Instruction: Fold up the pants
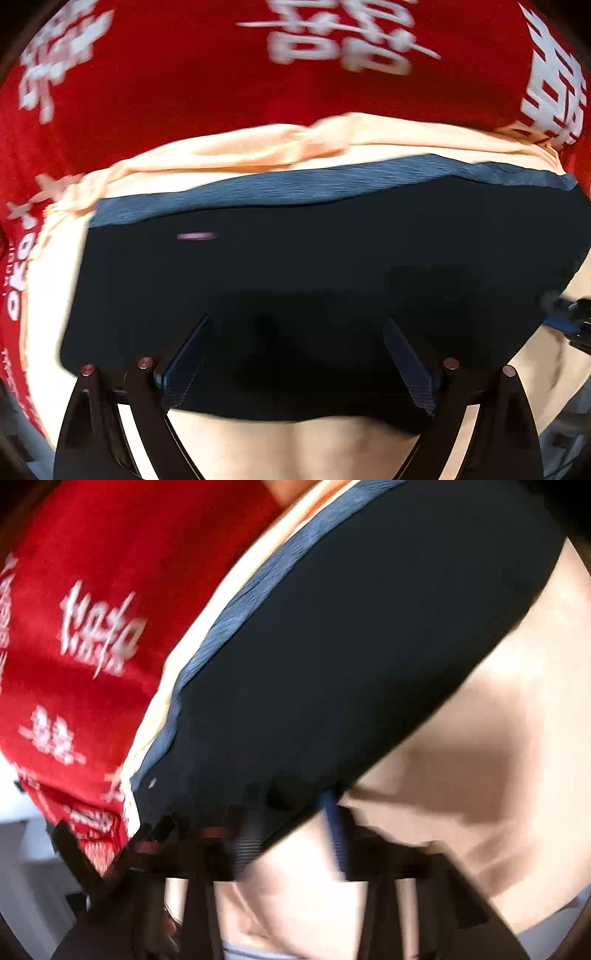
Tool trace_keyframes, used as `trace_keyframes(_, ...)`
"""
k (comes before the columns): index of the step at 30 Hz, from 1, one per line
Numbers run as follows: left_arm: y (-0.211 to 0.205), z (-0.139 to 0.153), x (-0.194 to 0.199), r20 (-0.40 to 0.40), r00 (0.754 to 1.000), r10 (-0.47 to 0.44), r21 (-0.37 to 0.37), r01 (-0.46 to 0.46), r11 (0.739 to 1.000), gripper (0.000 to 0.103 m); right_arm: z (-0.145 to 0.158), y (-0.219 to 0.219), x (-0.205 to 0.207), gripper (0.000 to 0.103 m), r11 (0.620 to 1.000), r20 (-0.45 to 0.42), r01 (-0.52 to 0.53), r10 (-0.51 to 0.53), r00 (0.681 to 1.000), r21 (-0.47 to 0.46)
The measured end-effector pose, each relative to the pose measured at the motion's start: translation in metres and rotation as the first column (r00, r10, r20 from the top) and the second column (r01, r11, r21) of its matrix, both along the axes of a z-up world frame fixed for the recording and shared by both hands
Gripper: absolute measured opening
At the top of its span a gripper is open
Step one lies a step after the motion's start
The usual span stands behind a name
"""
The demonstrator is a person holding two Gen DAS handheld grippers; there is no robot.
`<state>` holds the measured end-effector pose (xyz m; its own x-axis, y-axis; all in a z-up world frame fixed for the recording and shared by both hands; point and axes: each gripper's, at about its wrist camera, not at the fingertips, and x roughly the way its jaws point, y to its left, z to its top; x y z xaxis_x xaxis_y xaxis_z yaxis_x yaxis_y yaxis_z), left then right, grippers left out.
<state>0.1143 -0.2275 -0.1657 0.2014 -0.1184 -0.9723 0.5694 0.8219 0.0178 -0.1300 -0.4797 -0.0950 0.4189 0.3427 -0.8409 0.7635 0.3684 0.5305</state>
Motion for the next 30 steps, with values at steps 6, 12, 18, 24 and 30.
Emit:
trace_keyframes(6, -0.016, -0.024, -0.022, -0.021, 0.999, -0.037, 0.094, 0.039, 0.995, 0.095, 0.008, 0.008, -0.021, 0.009, 0.999, -0.06, -0.039, 0.038, 0.997, -0.018)
trace_keyframes(12, -0.037, 0.01, 0.009, -0.008, 1.0, 0.005, 0.018, -0.005, 1.0, 0.095, 0.045, -0.027, 0.016, 0.032, 0.969, 0.018, -0.171, 0.177, 0.984, -0.179)
trace_keyframes(18, -0.097, -0.007, 0.056, 0.003, 0.996, 0.09, -0.01, -0.09, 0.996, 0.095, 0.036, -0.041, 0.094, 0.036, 0.912, 0.02, -0.303, 0.321, 0.947, -0.276)
trace_keyframes(24, -0.093, -0.046, 0.089, 0.02, 0.976, 0.217, 0.061, -0.217, 0.974, 0.102, 0.001, -0.063, 0.116, 0.016, 0.882, 0.003, -0.355, 0.374, 0.927, -0.309)
trace_keyframes(30, -0.076, -0.041, 0.112, 0.033, 0.958, 0.286, 0.126, -0.288, 0.949, 0.102, 0.011, -0.118, 0.086, 0.018, 0.884, -0.094, -0.249, 0.23, 0.969, -0.396)
